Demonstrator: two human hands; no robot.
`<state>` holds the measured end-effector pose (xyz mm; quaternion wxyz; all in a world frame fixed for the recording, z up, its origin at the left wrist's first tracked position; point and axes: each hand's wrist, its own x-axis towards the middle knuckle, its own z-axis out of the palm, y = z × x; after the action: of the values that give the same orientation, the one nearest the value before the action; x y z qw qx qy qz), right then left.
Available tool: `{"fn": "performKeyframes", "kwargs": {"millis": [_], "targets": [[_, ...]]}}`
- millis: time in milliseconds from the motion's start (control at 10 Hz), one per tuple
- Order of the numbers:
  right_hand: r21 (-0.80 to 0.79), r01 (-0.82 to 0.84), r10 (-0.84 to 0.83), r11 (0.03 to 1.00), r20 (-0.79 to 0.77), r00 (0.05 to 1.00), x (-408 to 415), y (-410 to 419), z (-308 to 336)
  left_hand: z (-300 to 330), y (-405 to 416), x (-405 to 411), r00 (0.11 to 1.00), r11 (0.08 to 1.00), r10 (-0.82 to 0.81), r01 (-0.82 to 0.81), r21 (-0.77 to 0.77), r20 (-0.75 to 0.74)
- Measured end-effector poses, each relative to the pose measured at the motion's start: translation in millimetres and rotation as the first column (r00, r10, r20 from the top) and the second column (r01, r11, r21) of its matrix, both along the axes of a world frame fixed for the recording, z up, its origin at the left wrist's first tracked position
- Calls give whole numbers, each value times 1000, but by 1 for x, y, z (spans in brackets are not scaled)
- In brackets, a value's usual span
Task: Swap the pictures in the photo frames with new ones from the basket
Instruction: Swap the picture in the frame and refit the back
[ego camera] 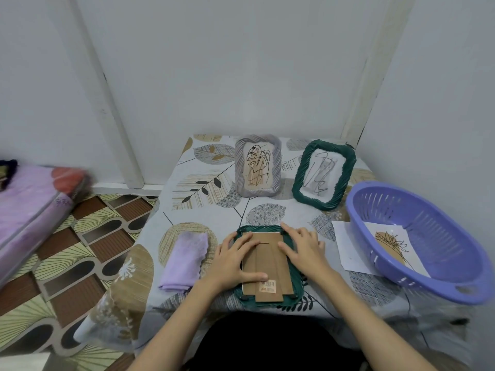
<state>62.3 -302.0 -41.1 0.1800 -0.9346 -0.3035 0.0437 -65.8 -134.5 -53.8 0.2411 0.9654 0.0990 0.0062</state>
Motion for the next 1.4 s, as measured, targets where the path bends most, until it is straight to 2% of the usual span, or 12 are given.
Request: {"fn": "performKeyframes", "kwargs": {"millis": [100,200,300,400,600,800,1100,1400], "targets": [[-29,-8,8,1000,10,1000,-26,-2,-13,-3,0,-1,999,1000,6,-6,6,36],[-79,12,-9,997,44,999,-39,-3,-22,-2,2,2,995,997,32,-25,-77,91],[-84,28,-24,996,55,998,-41,-1,-23,-1,10,11,948,964,249,-223,-143,200],[-96,36,-31,995,54,998,-41,-1,-25,-1,19,20,932,944,309,-325,62,187],[-104,38,-34,994,44,998,-42,-1,-25,-2,26,24,961,944,261,-275,183,96],[-104,39,-35,994,37,999,-43,-1,-24,-1,28,27,970,960,232,-241,141,76],[-89,41,-38,995,35,999,-44,-1,-24,0,25,25,965,970,224,-234,60,135],[-85,43,-40,995,32,999,-43,-1,-25,5,22,22,970,975,205,-214,57,132]]}}
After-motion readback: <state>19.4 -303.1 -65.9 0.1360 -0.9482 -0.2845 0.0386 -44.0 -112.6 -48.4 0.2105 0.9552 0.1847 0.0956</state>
